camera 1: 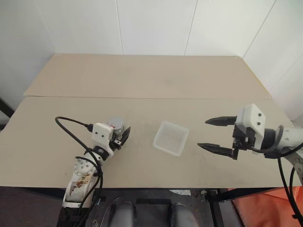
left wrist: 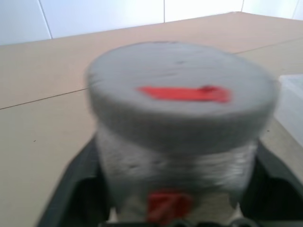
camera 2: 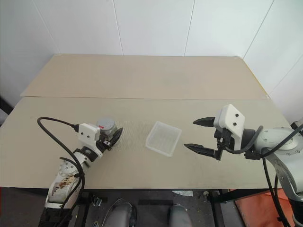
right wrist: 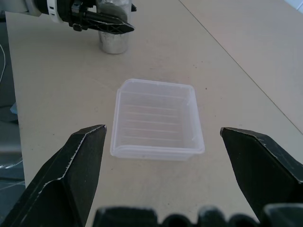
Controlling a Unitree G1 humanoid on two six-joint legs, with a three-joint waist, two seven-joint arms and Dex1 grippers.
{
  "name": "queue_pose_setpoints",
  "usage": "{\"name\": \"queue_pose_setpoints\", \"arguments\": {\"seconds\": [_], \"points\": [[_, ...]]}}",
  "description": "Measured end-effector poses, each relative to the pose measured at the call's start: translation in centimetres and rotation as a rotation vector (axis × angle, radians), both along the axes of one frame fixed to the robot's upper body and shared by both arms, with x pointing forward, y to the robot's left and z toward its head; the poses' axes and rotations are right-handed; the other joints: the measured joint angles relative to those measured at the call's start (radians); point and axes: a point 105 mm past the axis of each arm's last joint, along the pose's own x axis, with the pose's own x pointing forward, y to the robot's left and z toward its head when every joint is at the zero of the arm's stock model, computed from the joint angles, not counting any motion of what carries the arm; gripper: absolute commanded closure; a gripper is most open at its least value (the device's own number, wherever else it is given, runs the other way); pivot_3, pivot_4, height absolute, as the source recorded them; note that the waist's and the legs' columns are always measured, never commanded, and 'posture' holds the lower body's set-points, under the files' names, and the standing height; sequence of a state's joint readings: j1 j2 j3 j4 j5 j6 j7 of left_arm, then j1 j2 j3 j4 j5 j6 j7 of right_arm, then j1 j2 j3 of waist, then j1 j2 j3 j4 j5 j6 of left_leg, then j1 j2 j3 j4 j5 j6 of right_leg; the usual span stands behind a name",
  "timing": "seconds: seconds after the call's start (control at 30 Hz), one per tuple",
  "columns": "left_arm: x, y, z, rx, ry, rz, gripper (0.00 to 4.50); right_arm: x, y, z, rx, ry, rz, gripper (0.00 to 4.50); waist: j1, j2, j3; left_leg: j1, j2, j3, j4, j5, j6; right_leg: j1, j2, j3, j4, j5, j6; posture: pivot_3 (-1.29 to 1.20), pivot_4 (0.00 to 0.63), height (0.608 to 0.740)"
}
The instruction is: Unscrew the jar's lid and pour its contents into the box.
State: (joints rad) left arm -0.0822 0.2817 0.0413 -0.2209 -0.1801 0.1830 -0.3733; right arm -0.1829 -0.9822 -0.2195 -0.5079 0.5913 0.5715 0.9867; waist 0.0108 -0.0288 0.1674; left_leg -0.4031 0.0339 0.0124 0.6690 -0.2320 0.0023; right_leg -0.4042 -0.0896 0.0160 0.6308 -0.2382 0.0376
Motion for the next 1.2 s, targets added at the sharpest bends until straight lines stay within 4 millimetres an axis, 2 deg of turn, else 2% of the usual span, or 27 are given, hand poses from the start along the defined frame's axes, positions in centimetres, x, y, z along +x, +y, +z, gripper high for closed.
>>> {"name": "queue_pose_setpoints", "arguments": {"seconds": [0.03, 0.2, 0.33, 0.5, 0.6, 0.73, 0.83, 0.97, 1.07, 1.2], "points": [[0.0, 0.0, 0.0, 0.0, 0.0, 0.005, 2.57, 0.0, 0.0, 0.0, 0.001, -0.001, 0.001, 0.0, 0.0, 0.0, 0.0, 0.0, 0.0, 0.0, 0.0, 0.0, 0.0, 0.0, 0.0, 0.0, 0.0, 0.0, 0.0, 0.0, 0.15, 0.74], [0.4, 0.3, 0.7, 0.009, -0.019, 0.006, 2.59, -0.3, 0.4, -0.3, 0.015, 0.003, 0.009, 0.0, 0.0, 0.0, 0.0, 0.0, 0.0, 0.0, 0.0, 0.0, 0.0, 0.0, 0.0, 0.0, 0.0, 0.0, 0.0, 0.0, 0.15, 0.74], [0.7, 1.0, 2.3, 0.034, 0.011, -0.098, 2.59, 0.0, 1.0, 0.1, 0.048, -0.015, 0.025, 0.0, -0.005, 0.0, 0.0, 0.0, 0.001, 0.0, 0.0, 0.0, 0.0, -0.001, 0.001, 0.0, 0.001, 0.0, 0.0, 0.0, 0.15, 0.74], [-0.3, 2.4, 8.8, 0.051, -0.007, -0.382, 2.59, 1.6, 2.7, 3.1, 0.151, -0.123, 0.053, 0.0, -0.022, 0.0, 0.0, 0.0, 0.001, 0.0, 0.0, 0.0, 0.0, -0.001, 0.001, 0.0, 0.001, 0.0, 0.0, 0.0, 0.15, 0.74], [-0.7, 2.5, 10.9, 0.055, -0.01, -0.549, 2.59, 3.0, 4.4, 4.6, 0.266, -0.119, 0.052, 0.0, -0.024, 0.0, 0.0, 0.0, 0.0, 0.0, 0.0, 0.0, 0.0, -0.001, 0.001, 0.0, 0.001, 0.0, 0.0, 0.0, 0.15, 0.74], [0.2, 1.4, 11.6, 0.033, -0.009, -0.746, 2.59, 3.6, 7.1, 5.7, 0.367, -0.035, 0.088, 0.0, -0.016, 0.0, 0.0, -0.002, 0.0, -0.001, 0.001, 0.0, 0.0, -0.002, 0.001, -0.002, 0.001, 0.0, 0.0, 0.0, 0.15, 0.74], [1.2, -0.6, 12.2, 0.022, -0.022, -0.872, 2.59, 3.8, 8.9, 7.0, 0.384, -0.026, 0.124, 0.0, -0.011, 0.0, 0.0, -0.004, -0.001, -0.001, 0.001, 0.0, 0.0, -0.002, 0.0, -0.002, 0.0, 0.0, 0.0, 0.0, 0.15, 0.74], [1.7, -3.2, 11.3, 0.028, 0.012, -1.023, 2.59, 3.5, 11.1, 7.8, 0.381, -0.022, 0.177, 0.0, -0.014, 0.0, 0.0, -0.005, 0.0, -0.001, 0.001, 0.0, 0.0, -0.004, 0.001, -0.002, 0.001, 0.0, 0.0, 0.0, 0.15, 0.74], [2.3, -4.3, 10.6, 0.026, 0.046, -1.095, 2.59, 3.4, 12.7, 8.1, 0.372, -0.01, 0.199, 0.0, -0.022, 0.0, 0.0, -0.01, 0.0, -0.001, 0.001, 0.0, 0.0, -0.01, 0.0, -0.002, 0.004, 0.0, 0.0, 0.0, 0.15, 0.74], [3.0, -5.6, 10.4, 0.068, 0.055, -1.162, 2.59, 3.6, 13.9, 8.3, 0.337, -0.02, 0.194, 0.0, -0.025, 0.0, 0.0, -0.016, 0.0, -0.002, 0.006, 0.0, 0.0, -0.018, 0.001, -0.001, 0.016, 0.0, 0.0, 0.0, 0.15, 0.74]]}}
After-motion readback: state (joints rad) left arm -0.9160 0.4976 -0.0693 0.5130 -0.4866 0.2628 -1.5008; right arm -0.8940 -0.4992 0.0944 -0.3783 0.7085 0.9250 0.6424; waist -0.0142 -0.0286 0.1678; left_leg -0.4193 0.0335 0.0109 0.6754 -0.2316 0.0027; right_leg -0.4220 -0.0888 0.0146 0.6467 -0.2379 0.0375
